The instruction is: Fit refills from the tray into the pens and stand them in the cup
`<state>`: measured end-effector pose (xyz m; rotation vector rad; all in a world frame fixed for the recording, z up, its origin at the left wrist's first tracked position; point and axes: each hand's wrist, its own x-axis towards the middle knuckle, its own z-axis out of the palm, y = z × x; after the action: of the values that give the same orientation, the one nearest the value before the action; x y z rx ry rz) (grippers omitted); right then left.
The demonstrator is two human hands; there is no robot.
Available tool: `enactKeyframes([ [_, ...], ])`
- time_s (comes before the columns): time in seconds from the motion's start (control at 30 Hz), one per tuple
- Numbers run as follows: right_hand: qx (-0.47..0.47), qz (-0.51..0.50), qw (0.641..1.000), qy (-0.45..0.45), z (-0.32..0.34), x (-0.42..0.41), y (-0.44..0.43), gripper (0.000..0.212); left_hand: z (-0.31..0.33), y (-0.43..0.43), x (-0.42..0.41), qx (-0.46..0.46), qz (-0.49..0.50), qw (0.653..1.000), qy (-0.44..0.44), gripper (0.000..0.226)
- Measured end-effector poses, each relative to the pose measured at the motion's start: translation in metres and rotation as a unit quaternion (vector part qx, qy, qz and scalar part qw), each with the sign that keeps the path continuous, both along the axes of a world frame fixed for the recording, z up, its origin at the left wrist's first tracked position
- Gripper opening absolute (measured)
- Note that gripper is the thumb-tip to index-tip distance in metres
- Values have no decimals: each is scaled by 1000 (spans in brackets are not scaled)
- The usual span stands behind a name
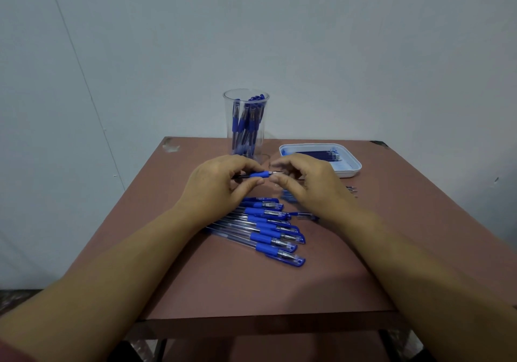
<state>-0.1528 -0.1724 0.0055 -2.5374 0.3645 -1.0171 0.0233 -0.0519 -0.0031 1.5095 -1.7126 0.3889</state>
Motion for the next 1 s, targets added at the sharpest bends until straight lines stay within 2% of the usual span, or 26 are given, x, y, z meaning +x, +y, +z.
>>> enactKeyframes([
  [0.07, 10, 2, 1000, -1, 1, -2, 1, 28, 0, 0, 1, -3, 2, 1000, 4, 23],
  [0.17, -17, 6, 1000, 8, 0, 0, 1, 12, -1, 1, 2, -1, 8, 1000, -6, 21],
  [0.3, 11, 1, 1000, 21, 0, 0, -1, 20, -2, 0, 2, -2, 5, 1000, -7, 21],
  [0.4, 6, 10, 1000, -1, 1, -1, 2, 23, -2, 0, 3, -8, 3, 1000, -1, 21],
  [0.5, -4, 15, 1000, -6, 1, 1, 2, 12, -3, 0, 2, -6, 3, 1000, -3, 21],
  [0.6, 44, 15, 999, -7, 2, 2, 4, 6, -3, -1, 1, -15, 2, 1000, -4, 23],
  [0.77, 135, 23, 989, -49, 4, 0, 8, 7, -2, -2, 0, -20, -5, 999, 41, 26],
  [1.0, 117, 10, 992, 54, 16, -12, 6, 21, -3, -2, 1, 11, 11, 1000, 18, 18],
])
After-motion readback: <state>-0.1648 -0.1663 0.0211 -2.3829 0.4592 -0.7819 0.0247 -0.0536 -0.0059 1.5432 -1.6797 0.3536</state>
